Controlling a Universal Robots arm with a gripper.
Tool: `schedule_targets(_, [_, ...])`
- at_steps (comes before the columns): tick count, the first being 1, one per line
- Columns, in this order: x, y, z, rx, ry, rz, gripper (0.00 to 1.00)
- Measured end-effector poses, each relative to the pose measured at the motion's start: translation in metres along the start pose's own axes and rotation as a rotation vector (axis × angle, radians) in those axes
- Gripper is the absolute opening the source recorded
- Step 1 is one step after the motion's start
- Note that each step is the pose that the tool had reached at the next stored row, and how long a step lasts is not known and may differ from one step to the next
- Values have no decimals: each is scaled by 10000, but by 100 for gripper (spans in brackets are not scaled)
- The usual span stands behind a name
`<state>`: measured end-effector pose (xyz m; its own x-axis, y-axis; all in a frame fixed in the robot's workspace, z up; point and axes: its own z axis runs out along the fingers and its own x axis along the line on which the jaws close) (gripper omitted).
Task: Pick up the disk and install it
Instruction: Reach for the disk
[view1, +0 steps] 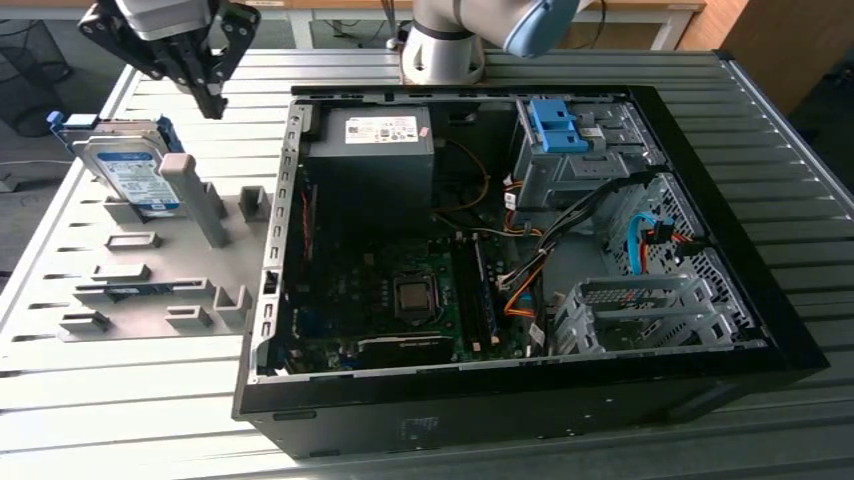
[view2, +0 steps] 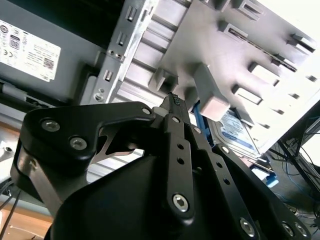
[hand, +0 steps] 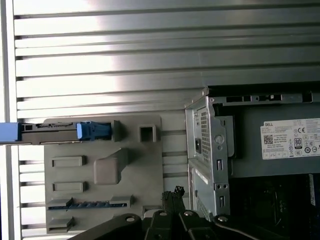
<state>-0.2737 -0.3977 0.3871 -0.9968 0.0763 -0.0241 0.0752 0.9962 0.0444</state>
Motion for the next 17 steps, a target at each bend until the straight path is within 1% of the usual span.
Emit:
schedule_targets(3, [119, -4, -2, 0, 0, 1, 11])
schedule_targets(4, [220, -6, -2, 0, 0, 2, 11])
schedule_targets(6, [277, 0, -2, 1, 1, 2, 11])
schedule_targets(11, [381, 45, 2, 1, 0, 10, 11])
schedule_targets(13, [447, 50, 2, 0, 0, 10, 11])
schedule_targets(17, [600, 49, 3, 1, 0, 19, 11])
